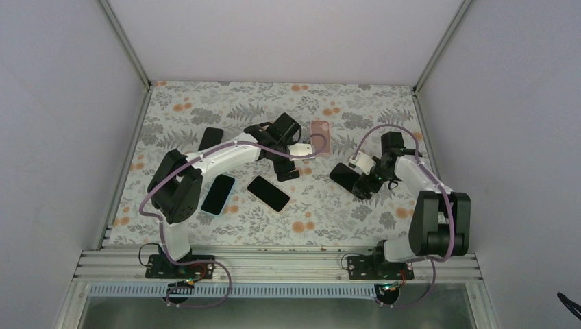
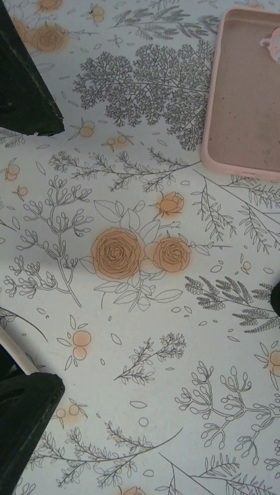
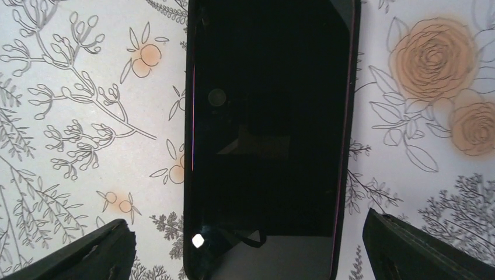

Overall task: Take the phone out of the phone case
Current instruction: Pick up the phone at the center of the board.

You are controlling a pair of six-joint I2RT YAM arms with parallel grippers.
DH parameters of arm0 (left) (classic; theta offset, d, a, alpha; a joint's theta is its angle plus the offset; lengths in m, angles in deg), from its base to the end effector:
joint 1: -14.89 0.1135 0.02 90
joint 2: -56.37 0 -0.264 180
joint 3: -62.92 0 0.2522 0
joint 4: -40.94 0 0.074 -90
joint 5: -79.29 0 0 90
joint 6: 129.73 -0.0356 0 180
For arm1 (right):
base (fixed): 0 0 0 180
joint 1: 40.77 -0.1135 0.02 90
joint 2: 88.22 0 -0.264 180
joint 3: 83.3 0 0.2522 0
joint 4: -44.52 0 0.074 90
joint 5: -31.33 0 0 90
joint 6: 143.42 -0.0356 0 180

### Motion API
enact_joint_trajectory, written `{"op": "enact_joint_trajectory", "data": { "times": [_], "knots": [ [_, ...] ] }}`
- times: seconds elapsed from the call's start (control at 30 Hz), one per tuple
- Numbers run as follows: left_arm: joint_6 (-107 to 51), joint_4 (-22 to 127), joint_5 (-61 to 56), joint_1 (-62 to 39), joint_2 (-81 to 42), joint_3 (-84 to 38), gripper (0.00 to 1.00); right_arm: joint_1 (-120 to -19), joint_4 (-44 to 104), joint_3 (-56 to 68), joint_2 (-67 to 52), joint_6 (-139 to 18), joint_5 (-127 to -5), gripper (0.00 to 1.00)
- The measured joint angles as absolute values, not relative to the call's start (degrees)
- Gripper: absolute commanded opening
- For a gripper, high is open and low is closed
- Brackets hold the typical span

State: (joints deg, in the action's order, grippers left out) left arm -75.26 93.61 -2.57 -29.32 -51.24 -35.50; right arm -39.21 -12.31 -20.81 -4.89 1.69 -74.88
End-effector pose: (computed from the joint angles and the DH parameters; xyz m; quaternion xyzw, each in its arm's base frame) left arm 0.2835 -0.2828 0.2285 0.6335 0.7315 -0.0870 0.2366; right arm 0.2483 0.0032 0.1803 -0.4569 0.8719 0.0729 0.1601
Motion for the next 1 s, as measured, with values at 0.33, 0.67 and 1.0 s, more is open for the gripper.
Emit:
{"op": "enact_joint_trajectory", "data": {
  "times": [0.33,0.67,1.0],
  "knots": [
    [-75.08,94.79,-2.78,-28.99,-53.82,-36.09,1.0,-39.23,-8.15,-21.01,-0.33,2.55,-74.27,1.0],
    [-75.11,97.53,-1.47,-27.92,-57.06,-41.75,1.0,-39.23,-6.06,-21.68,3.15,2.98,-72.52,0.99],
    [-74.69,101.53,3.71,-27.61,-60.25,-47.94,1.0,-39.21,-4.81,-22.1,3.13,3.9,-72.15,0.71]
  ]
}}
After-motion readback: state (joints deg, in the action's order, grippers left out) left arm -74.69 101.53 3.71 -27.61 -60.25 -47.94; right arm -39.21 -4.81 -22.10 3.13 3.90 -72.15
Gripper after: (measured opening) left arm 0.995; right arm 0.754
